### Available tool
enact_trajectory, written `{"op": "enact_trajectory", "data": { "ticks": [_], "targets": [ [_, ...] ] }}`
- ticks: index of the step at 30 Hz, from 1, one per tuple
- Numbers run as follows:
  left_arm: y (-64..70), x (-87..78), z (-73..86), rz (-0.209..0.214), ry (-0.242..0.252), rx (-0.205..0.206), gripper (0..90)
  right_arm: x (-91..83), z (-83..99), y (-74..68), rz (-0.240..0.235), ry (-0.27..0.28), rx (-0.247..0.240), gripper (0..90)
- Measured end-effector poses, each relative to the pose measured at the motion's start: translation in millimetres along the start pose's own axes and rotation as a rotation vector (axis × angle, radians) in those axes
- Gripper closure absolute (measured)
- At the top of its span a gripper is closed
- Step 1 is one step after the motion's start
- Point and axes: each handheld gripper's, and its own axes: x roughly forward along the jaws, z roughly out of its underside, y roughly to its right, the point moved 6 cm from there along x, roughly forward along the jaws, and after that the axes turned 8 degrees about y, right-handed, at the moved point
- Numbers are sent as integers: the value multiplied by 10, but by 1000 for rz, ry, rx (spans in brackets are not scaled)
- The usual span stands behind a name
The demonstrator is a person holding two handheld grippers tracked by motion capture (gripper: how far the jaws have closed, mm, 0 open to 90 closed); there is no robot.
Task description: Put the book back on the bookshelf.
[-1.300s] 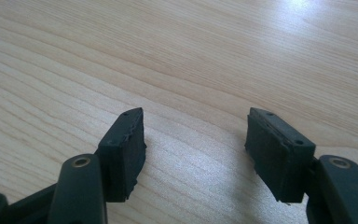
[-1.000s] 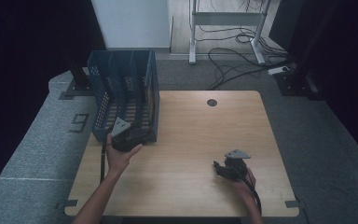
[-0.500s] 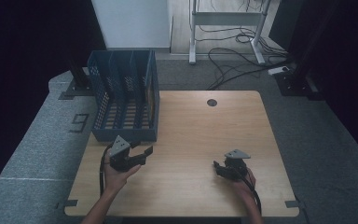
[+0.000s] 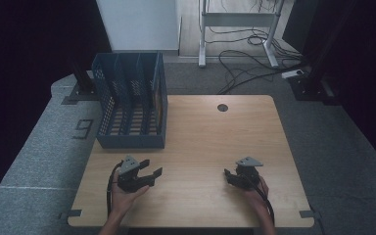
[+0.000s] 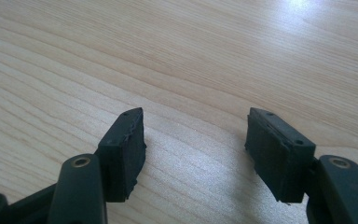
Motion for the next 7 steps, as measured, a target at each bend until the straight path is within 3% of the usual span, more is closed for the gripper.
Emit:
{"op": "enact_trajectory", "data": {
  "ticks": [6,7],
  "targets": [
    [-14,13,41,-1,28,-15,343,0,0,0,0,0,0,367],
    [-9,27,51,3,15,-13,342,0,0,0,0,0,0,367]
  ]
}}
